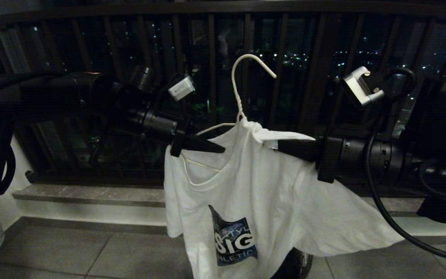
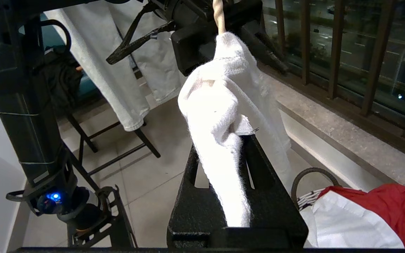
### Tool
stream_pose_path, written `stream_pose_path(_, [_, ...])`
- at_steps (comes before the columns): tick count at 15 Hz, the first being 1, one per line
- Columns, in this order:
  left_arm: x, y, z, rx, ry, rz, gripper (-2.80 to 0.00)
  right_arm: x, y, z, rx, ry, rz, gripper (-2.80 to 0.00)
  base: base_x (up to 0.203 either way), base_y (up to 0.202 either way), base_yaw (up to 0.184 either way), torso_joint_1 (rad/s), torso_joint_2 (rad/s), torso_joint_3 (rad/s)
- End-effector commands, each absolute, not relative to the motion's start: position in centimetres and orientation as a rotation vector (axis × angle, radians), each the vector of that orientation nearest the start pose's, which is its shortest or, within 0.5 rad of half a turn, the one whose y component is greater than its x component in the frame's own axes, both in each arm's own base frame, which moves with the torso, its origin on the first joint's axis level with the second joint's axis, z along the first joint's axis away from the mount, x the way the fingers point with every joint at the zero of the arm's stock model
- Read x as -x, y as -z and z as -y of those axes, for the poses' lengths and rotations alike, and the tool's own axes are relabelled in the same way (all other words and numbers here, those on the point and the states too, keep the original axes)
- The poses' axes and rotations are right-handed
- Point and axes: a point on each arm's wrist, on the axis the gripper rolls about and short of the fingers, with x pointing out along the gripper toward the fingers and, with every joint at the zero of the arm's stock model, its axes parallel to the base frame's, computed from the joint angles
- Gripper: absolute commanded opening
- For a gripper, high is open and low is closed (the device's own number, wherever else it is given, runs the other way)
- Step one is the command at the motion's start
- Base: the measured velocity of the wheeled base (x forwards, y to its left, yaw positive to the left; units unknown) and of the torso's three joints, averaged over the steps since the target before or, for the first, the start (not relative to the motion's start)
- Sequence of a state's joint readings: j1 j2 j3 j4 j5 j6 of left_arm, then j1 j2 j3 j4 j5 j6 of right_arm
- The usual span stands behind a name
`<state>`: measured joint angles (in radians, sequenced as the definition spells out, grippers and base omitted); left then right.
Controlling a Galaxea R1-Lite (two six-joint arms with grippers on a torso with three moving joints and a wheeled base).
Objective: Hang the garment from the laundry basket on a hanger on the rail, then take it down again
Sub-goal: Hang the clothes on the clothes rack
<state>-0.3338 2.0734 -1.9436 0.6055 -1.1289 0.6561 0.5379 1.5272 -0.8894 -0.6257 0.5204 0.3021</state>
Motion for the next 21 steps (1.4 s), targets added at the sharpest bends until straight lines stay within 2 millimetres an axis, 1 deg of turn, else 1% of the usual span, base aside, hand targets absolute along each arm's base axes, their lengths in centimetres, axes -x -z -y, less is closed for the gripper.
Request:
stream_pose_path(1, [-36.6, -25.4, 14.8, -0.198, 1.556, -0.253, -2.80, -22.8, -25.5, -14.9, -0.276, -1.050, -0.171, -2.80, 0.000, 0.000, 0.000, 0.000, 0.00, 0.000])
stream_pose_path(3, [-36.8, -25.2, 14.7, -0.193, 1.554, -0.261, -2.80, -22.8, -25.5, -14.9, -0.275, -1.049, -0.170, -2.80, 0.000, 0.000, 0.000, 0.000, 0.00, 0.000])
stream_pose_path(9, [-36.4, -25.8, 14.6, -0.206, 1.552, -0.239, -2.80, -23.1, -25.2, -15.0, -0.275, -1.047, -0.183, -2.80, 0.000, 0.000, 0.000, 0.000, 0.00, 0.000])
stream_pose_path(13, [-36.1, -26.5, 14.0, -0.210, 1.540, -0.226, -2.80, -23.1, -25.1, -15.1, -0.273, -1.045, -0.185, -2.80, 0.000, 0.000, 0.000, 0.000, 0.00, 0.000])
stream_pose_path(14, [-36.0, -26.7, 14.0, -0.211, 1.538, -0.223, -2.80, -23.1, -25.1, -15.1, -0.272, -1.045, -0.185, 0.00, 0.000, 0.000, 0.000, 0.000, 0.00, 0.000])
stream_pose_path(16, [-36.1, -26.8, 13.6, -0.211, 1.527, -0.221, -2.80, -23.1, -25.1, -15.0, -0.273, -1.043, -0.184, 0.00, 0.000, 0.000, 0.000, 0.000, 0.00, 0.000])
stream_pose_path(18, [-36.1, -27.0, 13.2, -0.212, 1.517, -0.217, -2.80, -23.5, -25.1, -14.5, -0.267, -1.020, -0.178, 0.00, 0.000, 0.000, 0.000, 0.000, 0.00, 0.000])
stream_pose_path(21, [-36.1, -27.2, 12.7, -0.214, 1.505, -0.210, -2.80, -24.4, -25.5, -12.3, -0.260, -0.950, -0.145, 0.00, 0.000, 0.000, 0.000, 0.000, 0.00, 0.000])
